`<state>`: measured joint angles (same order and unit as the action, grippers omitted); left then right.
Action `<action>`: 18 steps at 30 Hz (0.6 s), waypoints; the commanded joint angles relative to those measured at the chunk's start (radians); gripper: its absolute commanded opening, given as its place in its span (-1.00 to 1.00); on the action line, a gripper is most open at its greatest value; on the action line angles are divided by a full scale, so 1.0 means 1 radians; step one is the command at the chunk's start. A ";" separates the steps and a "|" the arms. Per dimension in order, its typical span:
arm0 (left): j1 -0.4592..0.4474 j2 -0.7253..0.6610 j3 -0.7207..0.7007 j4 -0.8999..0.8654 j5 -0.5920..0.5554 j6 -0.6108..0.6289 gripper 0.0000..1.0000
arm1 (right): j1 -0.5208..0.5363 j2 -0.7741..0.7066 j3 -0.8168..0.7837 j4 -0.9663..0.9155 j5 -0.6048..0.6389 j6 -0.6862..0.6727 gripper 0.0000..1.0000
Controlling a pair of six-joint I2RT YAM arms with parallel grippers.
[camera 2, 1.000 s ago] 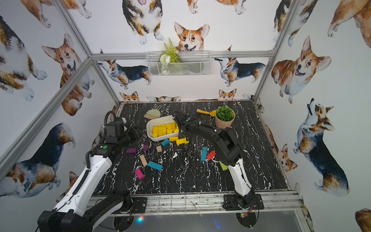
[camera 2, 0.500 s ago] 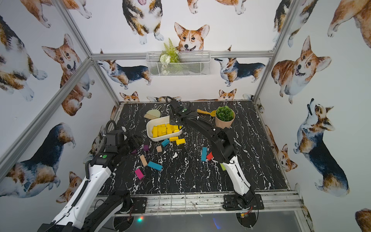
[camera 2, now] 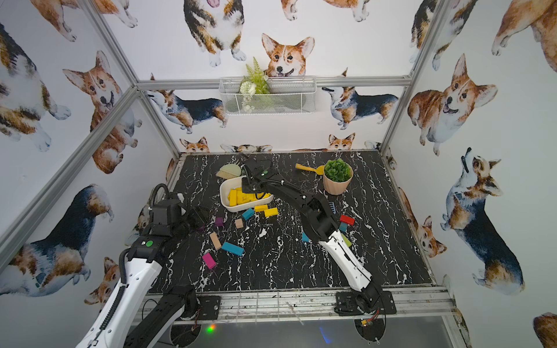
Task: Pick out the yellow building blocks
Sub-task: Place the building block in the storage box.
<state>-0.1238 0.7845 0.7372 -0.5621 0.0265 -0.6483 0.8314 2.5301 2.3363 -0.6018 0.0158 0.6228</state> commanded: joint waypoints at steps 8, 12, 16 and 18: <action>0.002 0.030 0.045 0.000 -0.007 0.034 0.22 | 0.006 0.002 0.004 0.053 -0.004 0.003 -0.11; 0.003 0.049 0.070 0.027 0.007 0.067 0.23 | 0.006 -0.041 0.033 0.025 -0.002 -0.015 -0.07; 0.002 0.082 0.085 0.082 0.066 0.184 0.23 | 0.011 -0.152 -0.003 0.005 -0.015 -0.038 -0.06; 0.001 0.107 0.084 0.101 0.075 0.235 0.24 | 0.026 -0.242 -0.094 0.034 -0.011 -0.071 -0.07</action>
<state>-0.1238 0.8646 0.8146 -0.5198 0.0616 -0.5282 0.8379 2.4065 2.3257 -0.5892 0.0074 0.6014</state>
